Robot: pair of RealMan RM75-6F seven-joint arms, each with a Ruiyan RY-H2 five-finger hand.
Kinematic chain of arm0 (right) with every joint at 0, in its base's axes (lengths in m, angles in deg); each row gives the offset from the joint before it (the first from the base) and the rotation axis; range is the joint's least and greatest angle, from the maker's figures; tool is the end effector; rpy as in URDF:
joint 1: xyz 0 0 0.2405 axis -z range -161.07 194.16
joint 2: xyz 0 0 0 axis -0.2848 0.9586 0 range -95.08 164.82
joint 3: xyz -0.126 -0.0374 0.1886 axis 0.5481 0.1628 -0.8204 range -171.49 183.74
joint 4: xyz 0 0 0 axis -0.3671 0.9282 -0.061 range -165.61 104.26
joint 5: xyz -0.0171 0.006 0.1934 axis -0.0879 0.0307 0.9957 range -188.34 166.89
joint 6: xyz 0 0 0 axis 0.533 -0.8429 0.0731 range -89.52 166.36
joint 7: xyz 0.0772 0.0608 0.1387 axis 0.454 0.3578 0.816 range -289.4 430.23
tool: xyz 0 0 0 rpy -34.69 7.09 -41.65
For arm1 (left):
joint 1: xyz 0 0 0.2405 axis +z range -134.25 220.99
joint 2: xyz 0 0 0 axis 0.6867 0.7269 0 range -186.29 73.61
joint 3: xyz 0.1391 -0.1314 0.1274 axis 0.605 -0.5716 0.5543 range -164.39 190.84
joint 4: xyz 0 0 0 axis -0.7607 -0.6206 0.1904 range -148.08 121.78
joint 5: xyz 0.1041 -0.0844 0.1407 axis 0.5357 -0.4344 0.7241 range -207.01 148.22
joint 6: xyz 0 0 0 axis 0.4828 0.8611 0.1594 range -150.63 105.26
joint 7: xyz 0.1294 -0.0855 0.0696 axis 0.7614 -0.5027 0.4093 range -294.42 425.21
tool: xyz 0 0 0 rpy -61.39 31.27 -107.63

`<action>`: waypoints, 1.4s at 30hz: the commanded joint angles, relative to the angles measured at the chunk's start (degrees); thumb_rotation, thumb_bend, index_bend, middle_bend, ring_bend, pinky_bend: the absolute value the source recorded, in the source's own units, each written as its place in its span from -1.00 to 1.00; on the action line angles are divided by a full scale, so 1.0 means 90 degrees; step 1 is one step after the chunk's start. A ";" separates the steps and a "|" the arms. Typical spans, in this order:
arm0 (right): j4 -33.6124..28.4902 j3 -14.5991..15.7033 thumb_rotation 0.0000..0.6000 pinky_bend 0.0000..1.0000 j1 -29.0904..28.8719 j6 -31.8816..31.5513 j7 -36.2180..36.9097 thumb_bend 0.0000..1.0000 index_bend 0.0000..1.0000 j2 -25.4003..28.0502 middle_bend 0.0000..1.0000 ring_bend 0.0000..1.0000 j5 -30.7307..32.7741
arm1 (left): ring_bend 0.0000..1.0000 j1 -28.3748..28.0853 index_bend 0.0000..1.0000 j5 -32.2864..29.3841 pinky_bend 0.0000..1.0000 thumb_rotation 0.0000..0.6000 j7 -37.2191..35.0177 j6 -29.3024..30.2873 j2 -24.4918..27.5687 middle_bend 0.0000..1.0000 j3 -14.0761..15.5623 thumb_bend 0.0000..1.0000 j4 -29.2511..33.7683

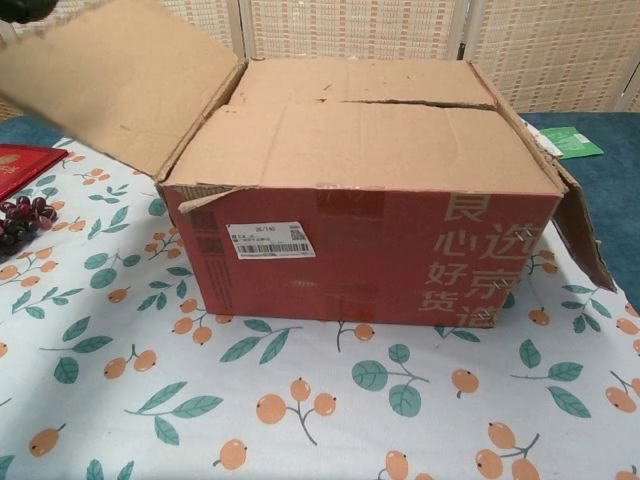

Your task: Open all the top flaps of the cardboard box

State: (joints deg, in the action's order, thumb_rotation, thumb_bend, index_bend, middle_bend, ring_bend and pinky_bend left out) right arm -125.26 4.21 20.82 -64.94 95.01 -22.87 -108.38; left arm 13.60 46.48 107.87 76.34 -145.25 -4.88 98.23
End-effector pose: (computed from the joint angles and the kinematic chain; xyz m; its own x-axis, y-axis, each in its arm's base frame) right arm -0.2558 -0.1502 0.2204 0.0313 0.1791 0.9833 -0.9854 -0.1591 0.0604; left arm -0.0782 0.2843 0.1324 0.2182 -0.3992 0.8905 0.9543 -0.1038 -0.2803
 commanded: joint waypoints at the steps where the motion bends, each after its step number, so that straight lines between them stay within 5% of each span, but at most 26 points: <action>1: -0.0053 -0.0017 1.00 -1.00 -0.0088 0.0144 -0.0193 -0.14 -1.00 -0.0036 -1.00 -1.00 -0.0003 | -1.00 0.0296 -1.00 0.0073 -1.00 1.00 -0.0445 0.0023 0.0333 -1.00 0.0181 -0.16 0.0125; 7: -0.0296 -0.0090 1.00 -1.00 -0.0566 0.0817 -0.0589 -0.14 -1.00 0.0085 -1.00 -1.00 -0.0156 | -1.00 0.0838 -1.00 0.0330 -1.00 1.00 -0.1372 -0.0418 0.1142 -1.00 0.1032 -0.16 0.0365; 12: -0.1063 -0.0197 1.00 -1.00 -0.1388 0.2085 -0.0425 -0.14 -1.00 0.0850 -1.00 -1.00 -0.0187 | -1.00 0.1151 -1.00 0.0581 -1.00 1.00 -0.1344 -0.0162 0.1113 -1.00 0.1232 -0.17 -0.0343; 18: -0.1910 -0.0632 1.00 -1.00 -0.2523 0.3808 -0.1005 -0.14 -1.00 0.1653 -1.00 -1.00 0.0407 | -1.00 0.1427 -1.00 0.0534 -1.00 1.00 -0.2003 -0.0034 0.1067 -1.00 0.1131 -0.18 -0.1026; 26: -0.2234 -0.1296 1.00 -1.00 -0.3849 0.5555 -0.1864 -0.14 -1.00 0.1566 -1.00 -1.00 0.2107 | -1.00 0.1540 -1.00 0.0499 -1.00 1.00 -0.2396 -0.0107 0.1235 -1.00 0.0907 -0.18 -0.1460; 42: -0.1664 -0.1415 1.00 -1.00 -0.5716 0.6751 -0.3963 -0.14 -1.00 0.0348 -1.00 -1.00 0.4774 | -1.00 0.1578 -1.00 0.0150 -1.00 1.00 -0.3265 -0.0869 0.1855 -1.00 0.0663 -0.18 -0.1490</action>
State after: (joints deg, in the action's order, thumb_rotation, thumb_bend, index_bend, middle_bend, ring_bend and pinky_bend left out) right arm -141.05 -8.85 -29.02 -5.18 61.41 -18.07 -67.66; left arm 27.72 48.12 78.88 68.90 -128.92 1.23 84.64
